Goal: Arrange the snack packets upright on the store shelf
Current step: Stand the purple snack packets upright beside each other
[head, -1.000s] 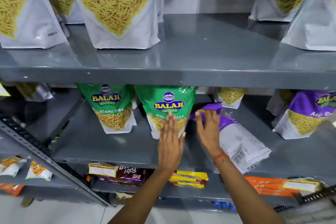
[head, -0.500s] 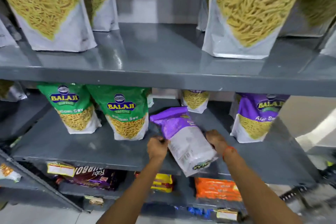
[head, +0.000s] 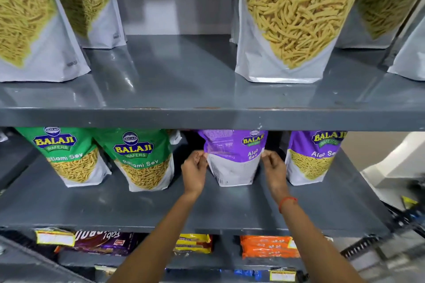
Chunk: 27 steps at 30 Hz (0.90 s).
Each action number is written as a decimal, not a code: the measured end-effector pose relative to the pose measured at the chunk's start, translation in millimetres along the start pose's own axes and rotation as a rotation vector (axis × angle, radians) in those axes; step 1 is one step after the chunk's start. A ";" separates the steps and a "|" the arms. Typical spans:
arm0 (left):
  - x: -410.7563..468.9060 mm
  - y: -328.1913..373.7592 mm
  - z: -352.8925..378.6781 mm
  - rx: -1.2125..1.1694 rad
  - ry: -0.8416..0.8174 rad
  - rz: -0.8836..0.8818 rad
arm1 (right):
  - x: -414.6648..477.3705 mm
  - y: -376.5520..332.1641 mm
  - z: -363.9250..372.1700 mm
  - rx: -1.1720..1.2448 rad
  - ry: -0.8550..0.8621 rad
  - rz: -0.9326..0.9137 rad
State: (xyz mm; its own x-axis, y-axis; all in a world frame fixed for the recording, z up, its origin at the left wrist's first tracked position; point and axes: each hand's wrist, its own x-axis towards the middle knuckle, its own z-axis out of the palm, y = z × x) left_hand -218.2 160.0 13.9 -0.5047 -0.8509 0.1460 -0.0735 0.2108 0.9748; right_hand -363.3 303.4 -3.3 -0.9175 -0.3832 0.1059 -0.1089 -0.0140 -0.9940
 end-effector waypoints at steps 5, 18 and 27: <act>-26.4 -3.8 19.1 0.004 0.133 0.020 | -5.3 17.3 0.2 -0.069 -0.013 0.031; -44.4 -20.8 40.5 -0.105 -0.171 -0.120 | -89.0 31.1 18.9 -0.076 -0.157 -0.108; 5.9 -25.3 14.7 -0.159 -0.363 -0.165 | -33.0 35.2 8.3 -0.129 -0.206 0.145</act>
State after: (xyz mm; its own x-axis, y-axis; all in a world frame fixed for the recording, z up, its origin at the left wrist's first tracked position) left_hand -232.0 156.7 -12.4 -0.7693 -0.6365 -0.0552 -0.0594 -0.0148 0.9981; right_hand -333.7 307.9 -42.1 -0.8313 -0.5527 -0.0586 -0.0418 0.1672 -0.9850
